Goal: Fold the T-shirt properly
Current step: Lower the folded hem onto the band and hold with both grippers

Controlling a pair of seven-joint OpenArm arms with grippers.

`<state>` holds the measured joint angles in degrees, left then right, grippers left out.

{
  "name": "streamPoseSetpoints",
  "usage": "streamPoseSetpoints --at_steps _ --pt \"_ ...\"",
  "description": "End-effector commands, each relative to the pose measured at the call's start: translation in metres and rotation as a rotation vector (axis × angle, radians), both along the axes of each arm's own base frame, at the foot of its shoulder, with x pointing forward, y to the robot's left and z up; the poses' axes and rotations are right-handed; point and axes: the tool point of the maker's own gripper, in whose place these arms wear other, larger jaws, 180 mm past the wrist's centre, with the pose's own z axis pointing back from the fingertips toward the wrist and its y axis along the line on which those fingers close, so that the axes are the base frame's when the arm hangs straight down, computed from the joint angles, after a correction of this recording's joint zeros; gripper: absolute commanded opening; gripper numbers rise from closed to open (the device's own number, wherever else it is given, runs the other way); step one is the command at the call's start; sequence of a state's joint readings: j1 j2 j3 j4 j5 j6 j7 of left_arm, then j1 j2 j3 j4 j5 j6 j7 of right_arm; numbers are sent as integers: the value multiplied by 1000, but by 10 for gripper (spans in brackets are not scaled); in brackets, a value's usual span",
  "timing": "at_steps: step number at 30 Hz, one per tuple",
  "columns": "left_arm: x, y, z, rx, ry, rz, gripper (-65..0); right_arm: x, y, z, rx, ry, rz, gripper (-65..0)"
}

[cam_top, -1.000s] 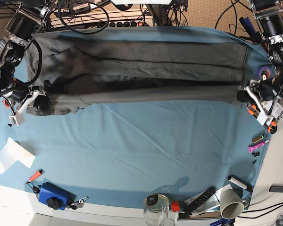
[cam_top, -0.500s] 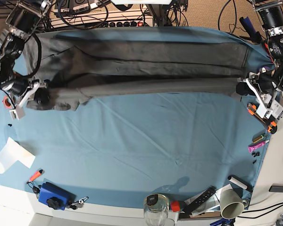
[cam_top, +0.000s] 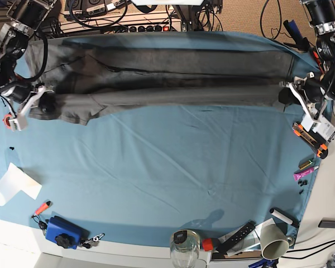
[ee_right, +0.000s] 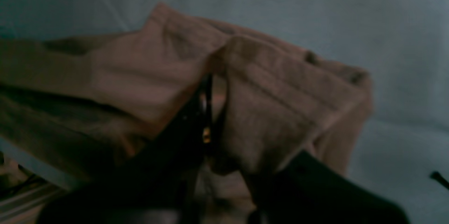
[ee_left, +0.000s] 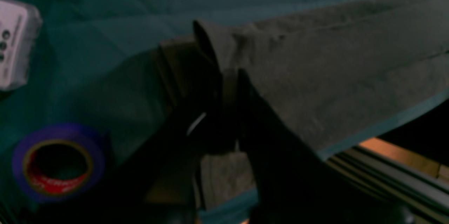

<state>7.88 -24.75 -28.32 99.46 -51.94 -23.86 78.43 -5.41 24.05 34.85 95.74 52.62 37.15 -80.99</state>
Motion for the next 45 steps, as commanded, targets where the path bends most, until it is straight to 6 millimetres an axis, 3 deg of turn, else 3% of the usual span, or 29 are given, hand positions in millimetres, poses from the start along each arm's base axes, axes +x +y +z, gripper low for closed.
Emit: streamPoseSetpoints --at_steps 1,12,16,24,33,45 --pt "5 6 11 24 -40 -6 -650 6 -10 16 -22 -52 -13 -650" --pt "-4 10 6 63 -19 6 -650 -25 -18 3 8 1 -50 -650" --pt "-7 13 5 63 -17 25 -650 -25 -18 3 8 2 -49 -650" --pt "12 38 31 74 -142 119 -650 -25 -18 3 8 2 -49 -650" --pt "7 29 33 44 -125 91 -650 -25 -18 3 7 2 -49 -650" --pt "-30 20 17 56 -63 60 -650 -27 -20 1 -7 12 -53 -650"
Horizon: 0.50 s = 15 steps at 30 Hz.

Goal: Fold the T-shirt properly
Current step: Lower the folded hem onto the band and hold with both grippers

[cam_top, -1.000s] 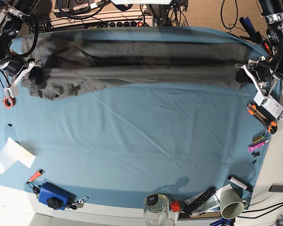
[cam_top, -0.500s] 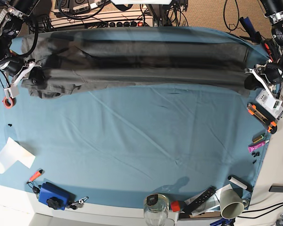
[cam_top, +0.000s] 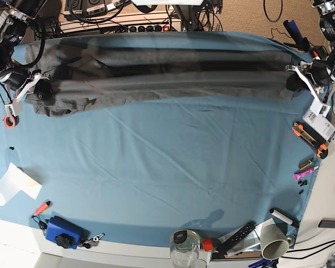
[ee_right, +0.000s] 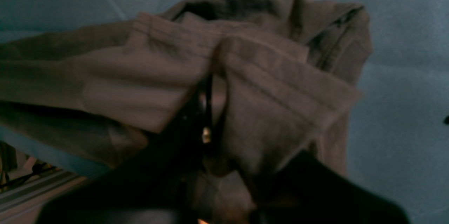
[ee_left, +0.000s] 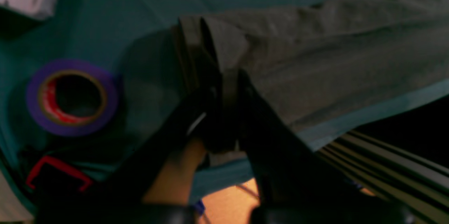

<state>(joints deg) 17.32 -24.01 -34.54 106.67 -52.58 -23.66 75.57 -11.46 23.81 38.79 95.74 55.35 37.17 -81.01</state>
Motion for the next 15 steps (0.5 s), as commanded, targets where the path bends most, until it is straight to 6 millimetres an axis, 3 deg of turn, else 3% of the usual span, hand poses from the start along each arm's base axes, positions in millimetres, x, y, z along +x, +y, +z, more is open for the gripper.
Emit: streamPoseSetpoints --at_steps 1,13,15 --pt "6 3 8 12 -41 3 -650 6 -12 13 -49 -31 -5 -650" --pt "5 -15 -3 -33 -49 49 -650 0 -22 6 -112 15 -22 -650" --pt "5 -15 -3 -33 -49 50 -596 -1 -22 5 -112 19 -22 -650"
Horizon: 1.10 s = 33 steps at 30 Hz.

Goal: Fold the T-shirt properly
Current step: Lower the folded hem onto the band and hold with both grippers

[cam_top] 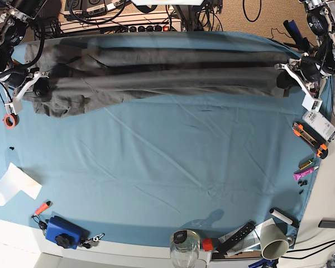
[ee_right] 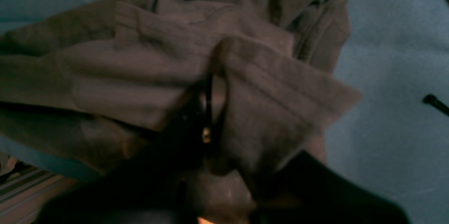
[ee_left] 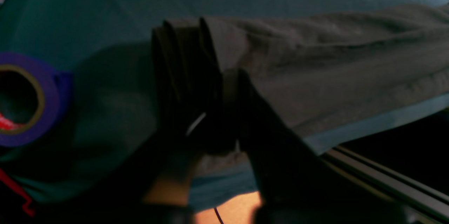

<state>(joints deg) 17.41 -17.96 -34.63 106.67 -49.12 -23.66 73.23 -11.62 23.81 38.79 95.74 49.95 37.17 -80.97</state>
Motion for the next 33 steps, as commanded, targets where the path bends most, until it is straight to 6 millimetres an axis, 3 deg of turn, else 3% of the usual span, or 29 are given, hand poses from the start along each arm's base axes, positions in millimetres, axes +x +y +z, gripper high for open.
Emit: streamPoseSetpoints --at_steps 1,5,14,20,27,33 --pt "6 5 9 20 -35 -5 -564 5 -10 13 -38 -34 0 -650" --pt "6 5 9 21 -33 -4 -482 -3 -9 8 -35 -9 1 -548" --pt "5 7 8 33 -29 -3 -482 3 18 21 134 -100 37 -547" --pt "4 11 6 59 -22 -1 -480 3 19 22 138 -103 38 -547" --pt "11 8 16 69 -85 -23 -265 3 18 21 131 -98 37 -547" --pt "8 8 11 47 -62 20 -255 3 18 21 131 -99 37 -547"
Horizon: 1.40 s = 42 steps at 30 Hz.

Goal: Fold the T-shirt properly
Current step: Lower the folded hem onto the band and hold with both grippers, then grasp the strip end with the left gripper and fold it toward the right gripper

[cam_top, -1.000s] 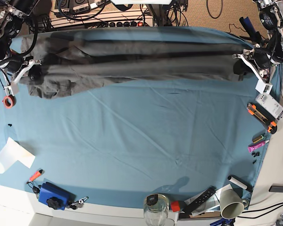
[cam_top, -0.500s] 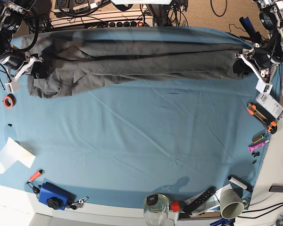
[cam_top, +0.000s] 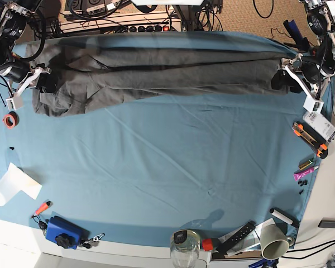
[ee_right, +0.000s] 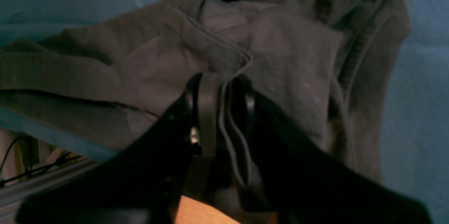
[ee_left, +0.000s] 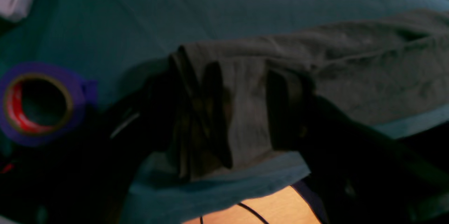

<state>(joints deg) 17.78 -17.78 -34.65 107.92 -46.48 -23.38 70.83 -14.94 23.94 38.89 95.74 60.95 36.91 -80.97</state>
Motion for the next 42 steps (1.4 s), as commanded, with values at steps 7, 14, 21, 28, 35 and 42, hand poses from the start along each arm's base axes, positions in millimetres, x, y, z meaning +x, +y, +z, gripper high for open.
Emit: streamPoseSetpoints --at_steps 7,14,21,28,35,42 --pt "-5 -10 -13 -55 26 64 -255 9 -6 15 -21 -51 4 -547" --pt "-26 3 -49 -36 167 139 -256 9 -6 16 -21 -51 4 -547" --pt "-39 -19 -52 -169 242 97 -510 9 -6 16 -21 -51 4 -547" --pt "-37 -29 -45 -222 224 63 -650 9 -6 16 -21 -51 4 -547" --pt "-16 -23 -8 -133 88 18 -650 13 -6 19 -26 -68 14 -547" --pt "5 -31 48 -56 -143 -109 -650 27 -7 28 -36 -110 14 -547"
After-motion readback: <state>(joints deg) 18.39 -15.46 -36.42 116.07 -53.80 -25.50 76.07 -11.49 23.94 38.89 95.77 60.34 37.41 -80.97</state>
